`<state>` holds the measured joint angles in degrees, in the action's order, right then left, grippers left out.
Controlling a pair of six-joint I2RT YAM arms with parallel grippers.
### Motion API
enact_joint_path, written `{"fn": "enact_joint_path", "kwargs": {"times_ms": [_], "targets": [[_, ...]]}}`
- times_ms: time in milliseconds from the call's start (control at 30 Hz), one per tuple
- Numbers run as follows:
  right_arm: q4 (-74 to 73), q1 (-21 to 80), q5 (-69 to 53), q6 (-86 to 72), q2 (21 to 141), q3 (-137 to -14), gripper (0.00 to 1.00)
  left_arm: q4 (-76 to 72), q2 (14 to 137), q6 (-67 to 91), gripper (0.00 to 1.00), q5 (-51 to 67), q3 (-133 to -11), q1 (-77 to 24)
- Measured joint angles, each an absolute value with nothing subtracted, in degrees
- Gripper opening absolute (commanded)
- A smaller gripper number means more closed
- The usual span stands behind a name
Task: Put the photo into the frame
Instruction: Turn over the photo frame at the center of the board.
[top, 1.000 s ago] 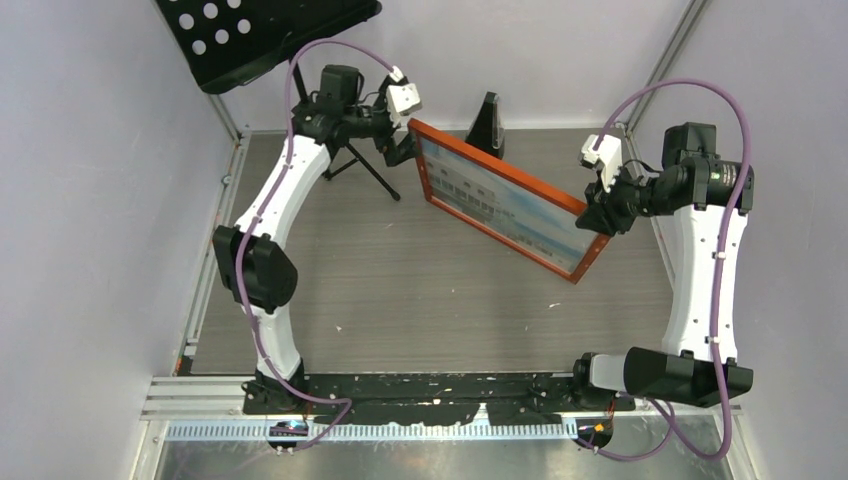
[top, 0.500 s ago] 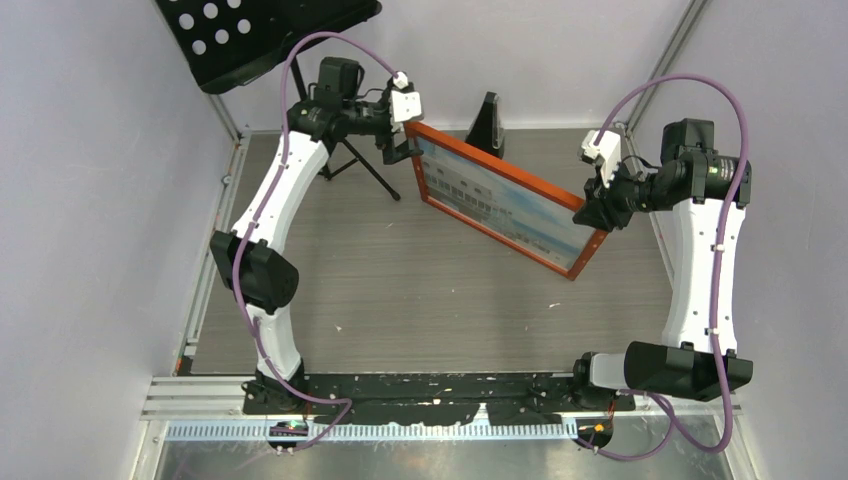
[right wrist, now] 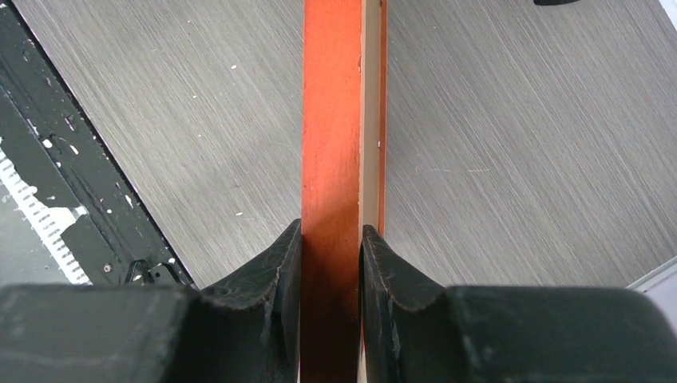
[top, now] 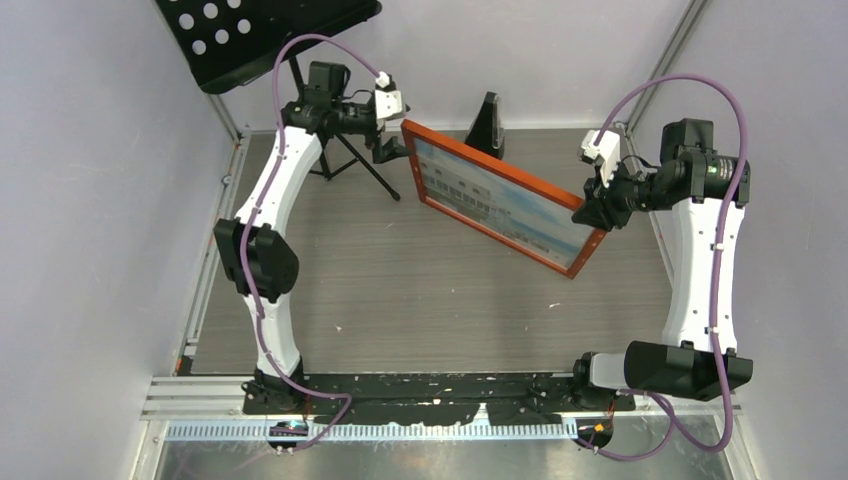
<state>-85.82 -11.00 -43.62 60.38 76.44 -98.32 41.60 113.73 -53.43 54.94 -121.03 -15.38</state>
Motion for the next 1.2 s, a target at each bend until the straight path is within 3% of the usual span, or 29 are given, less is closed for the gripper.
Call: {"fn": "enact_joint_path", "kwargs": {"times_ms": [367,567,933,1200], "targets": [[-84.51,-11.00,-44.99,60.75,76.58,-97.47,0.05,38.81,121.99,-50.76,0.96,63.81,-121.38,-12.34],[-83.81,-11.00,-45.60,60.53,77.28,-97.58,0.05,37.54,125.89,-48.58,0.86,67.72,-122.65,-12.25],[-81.65,-11.00,-45.78,58.15,78.52,-98.28,0.05,39.94,126.43,-50.57,0.37,71.18,-122.45,-12.25],[-81.03,-10.70,-45.17,57.32,78.72,-98.45,0.05,41.06,123.26,-52.38,0.14,70.39,-117.51,-11.81]]}}
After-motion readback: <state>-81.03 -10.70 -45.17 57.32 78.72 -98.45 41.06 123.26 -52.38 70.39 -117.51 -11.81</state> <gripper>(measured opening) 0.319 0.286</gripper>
